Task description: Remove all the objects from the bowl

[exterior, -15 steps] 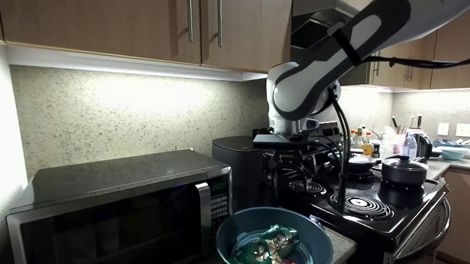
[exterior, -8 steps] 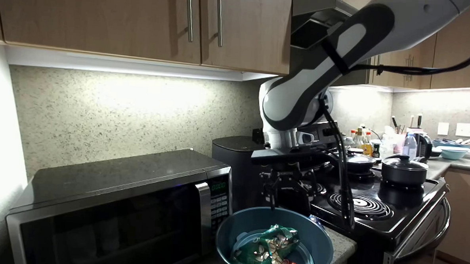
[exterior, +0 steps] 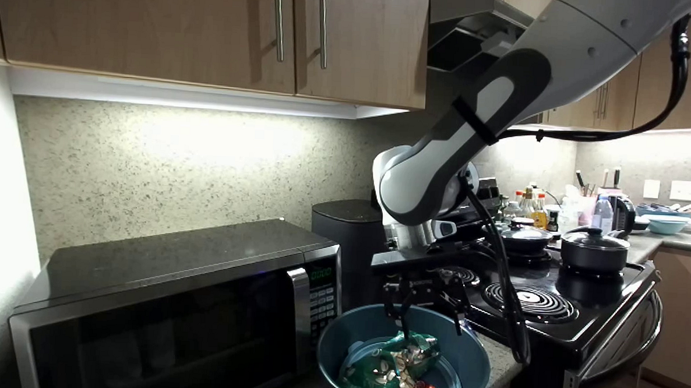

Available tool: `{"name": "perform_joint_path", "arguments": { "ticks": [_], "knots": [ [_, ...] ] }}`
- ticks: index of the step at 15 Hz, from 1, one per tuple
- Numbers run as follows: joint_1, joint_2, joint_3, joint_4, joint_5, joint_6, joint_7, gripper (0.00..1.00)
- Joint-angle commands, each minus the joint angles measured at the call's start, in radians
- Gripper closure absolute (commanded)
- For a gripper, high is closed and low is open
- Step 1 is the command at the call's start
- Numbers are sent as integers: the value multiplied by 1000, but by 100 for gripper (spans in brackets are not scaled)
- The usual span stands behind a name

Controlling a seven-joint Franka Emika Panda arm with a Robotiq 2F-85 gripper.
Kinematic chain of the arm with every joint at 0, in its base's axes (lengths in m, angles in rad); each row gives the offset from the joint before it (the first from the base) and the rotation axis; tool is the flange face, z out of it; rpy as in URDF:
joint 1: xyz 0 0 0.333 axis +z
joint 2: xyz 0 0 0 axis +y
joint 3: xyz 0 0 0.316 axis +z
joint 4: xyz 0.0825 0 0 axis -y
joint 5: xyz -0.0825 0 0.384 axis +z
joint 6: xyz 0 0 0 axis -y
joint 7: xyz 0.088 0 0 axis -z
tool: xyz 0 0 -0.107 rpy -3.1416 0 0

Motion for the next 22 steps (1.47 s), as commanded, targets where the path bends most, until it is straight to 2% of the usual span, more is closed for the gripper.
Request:
{"name": "perform_joint_path", "arguments": {
  "ticks": [1,2,7,8,9,14,19,22],
  "knots": [
    [14,4,-12,-2,9,32,19,0],
    [16,19,-10,1,24,61,38,0],
    [68,109,-37,17,-63,235,154,0],
    [79,124,-45,20,-74,249,172,25],
    [88,139,-53,25,-81,256,185,26],
    [118,158,-76,47,-92,255,238,58],
    [103,68,-70,7,-52,242,266,89],
    [85,-38,-70,-51,-32,253,262,95]
  ]
}}
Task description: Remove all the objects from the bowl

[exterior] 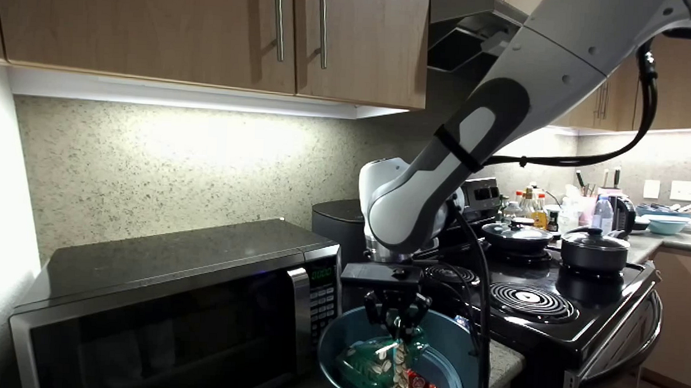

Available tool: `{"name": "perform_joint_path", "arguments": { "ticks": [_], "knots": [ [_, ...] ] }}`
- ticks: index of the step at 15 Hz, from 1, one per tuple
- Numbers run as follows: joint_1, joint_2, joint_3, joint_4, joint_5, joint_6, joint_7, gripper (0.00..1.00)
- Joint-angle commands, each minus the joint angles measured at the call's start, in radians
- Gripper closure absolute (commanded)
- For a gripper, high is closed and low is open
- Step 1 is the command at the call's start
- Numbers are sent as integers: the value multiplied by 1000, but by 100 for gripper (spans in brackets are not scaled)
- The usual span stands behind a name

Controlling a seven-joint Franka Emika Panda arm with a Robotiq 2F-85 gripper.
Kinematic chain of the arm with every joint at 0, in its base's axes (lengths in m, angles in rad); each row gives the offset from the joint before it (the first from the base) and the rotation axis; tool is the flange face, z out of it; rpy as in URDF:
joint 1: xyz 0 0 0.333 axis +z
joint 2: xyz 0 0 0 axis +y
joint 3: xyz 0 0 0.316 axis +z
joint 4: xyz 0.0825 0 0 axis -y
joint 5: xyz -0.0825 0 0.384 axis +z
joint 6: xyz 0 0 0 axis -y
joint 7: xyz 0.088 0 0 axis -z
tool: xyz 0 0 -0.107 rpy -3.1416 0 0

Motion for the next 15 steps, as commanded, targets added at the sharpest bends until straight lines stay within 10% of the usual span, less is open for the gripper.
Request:
{"name": "perform_joint_path", "arguments": {
  "ticks": [1,15],
  "knots": [
    [-26,-166,-2,-105,25,3,8,92],
    [-270,-554,-3,-350,-163,31,444,93]
  ]
}}
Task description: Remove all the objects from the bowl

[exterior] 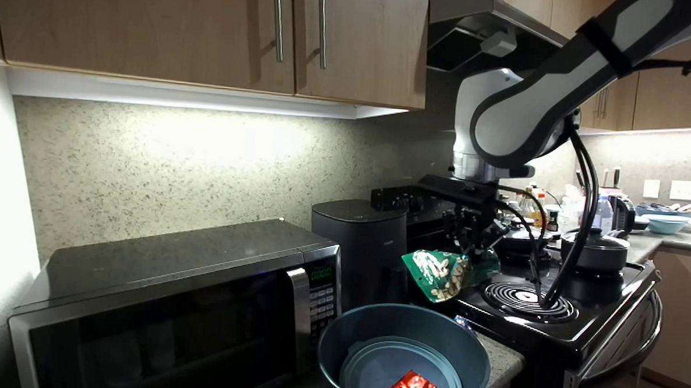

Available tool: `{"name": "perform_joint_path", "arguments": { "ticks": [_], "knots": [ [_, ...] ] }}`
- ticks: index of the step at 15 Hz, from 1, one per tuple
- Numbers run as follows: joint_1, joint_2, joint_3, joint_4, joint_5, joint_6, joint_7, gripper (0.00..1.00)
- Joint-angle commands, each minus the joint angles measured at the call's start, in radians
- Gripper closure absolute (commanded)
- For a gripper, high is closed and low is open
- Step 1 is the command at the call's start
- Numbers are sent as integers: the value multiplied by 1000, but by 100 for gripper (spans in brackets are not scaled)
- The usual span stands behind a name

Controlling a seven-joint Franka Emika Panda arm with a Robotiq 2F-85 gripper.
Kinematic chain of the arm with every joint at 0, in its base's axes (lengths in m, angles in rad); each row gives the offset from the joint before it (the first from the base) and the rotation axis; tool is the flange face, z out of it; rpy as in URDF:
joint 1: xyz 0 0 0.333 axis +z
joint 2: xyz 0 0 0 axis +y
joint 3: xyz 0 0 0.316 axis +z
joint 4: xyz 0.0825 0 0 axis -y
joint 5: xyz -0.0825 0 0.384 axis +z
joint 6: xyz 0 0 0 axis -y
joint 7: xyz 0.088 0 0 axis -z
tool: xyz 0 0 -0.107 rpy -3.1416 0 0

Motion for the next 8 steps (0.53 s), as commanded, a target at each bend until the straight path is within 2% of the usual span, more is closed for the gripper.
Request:
{"name": "perform_joint_path", "arguments": {
  "ticks": [1,4,5,8],
  "knots": [
    [-49,-12,30,-10,-7,0,25,88],
    [-66,-23,35,-28,-15,0,57,88],
    [-66,-23,37,-28,-15,0,63,93],
    [-94,61,45,13,-65,25,206,93]
  ]
}}
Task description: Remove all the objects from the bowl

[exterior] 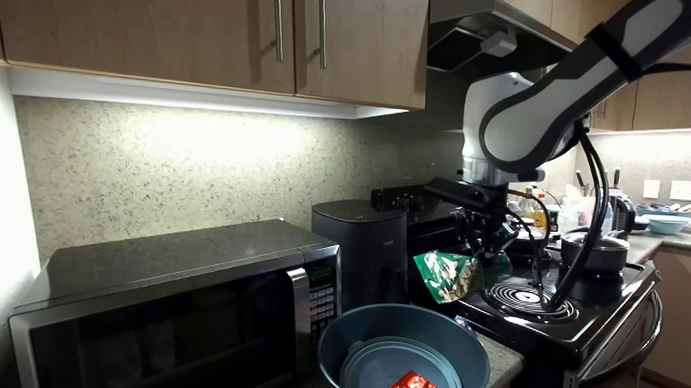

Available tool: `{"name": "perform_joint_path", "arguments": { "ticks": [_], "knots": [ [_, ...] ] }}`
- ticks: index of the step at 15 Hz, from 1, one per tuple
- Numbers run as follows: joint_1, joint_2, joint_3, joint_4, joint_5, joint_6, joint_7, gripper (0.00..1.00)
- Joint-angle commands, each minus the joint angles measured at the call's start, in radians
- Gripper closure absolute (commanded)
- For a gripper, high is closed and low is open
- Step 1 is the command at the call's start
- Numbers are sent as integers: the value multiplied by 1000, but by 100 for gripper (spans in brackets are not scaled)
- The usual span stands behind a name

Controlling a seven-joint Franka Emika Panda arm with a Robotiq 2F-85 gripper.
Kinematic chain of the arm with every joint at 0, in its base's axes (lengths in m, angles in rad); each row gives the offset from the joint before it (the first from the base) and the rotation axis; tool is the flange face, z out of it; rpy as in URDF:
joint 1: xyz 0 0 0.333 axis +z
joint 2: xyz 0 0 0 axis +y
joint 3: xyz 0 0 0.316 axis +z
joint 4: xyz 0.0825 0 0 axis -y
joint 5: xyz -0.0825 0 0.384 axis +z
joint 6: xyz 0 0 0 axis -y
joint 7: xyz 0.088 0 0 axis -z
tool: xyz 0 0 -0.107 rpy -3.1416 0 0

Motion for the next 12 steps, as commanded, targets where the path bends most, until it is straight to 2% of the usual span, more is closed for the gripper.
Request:
{"name": "perform_joint_path", "arguments": {
  "ticks": [1,6,9,12],
  "knots": [
    [-53,95,22,47,-92,56,181,93],
    [-39,257,-20,154,-178,53,429,93],
    [-3,353,-48,221,-210,43,502,93],
    [32,428,-72,276,-194,33,508,93]
  ]
}}
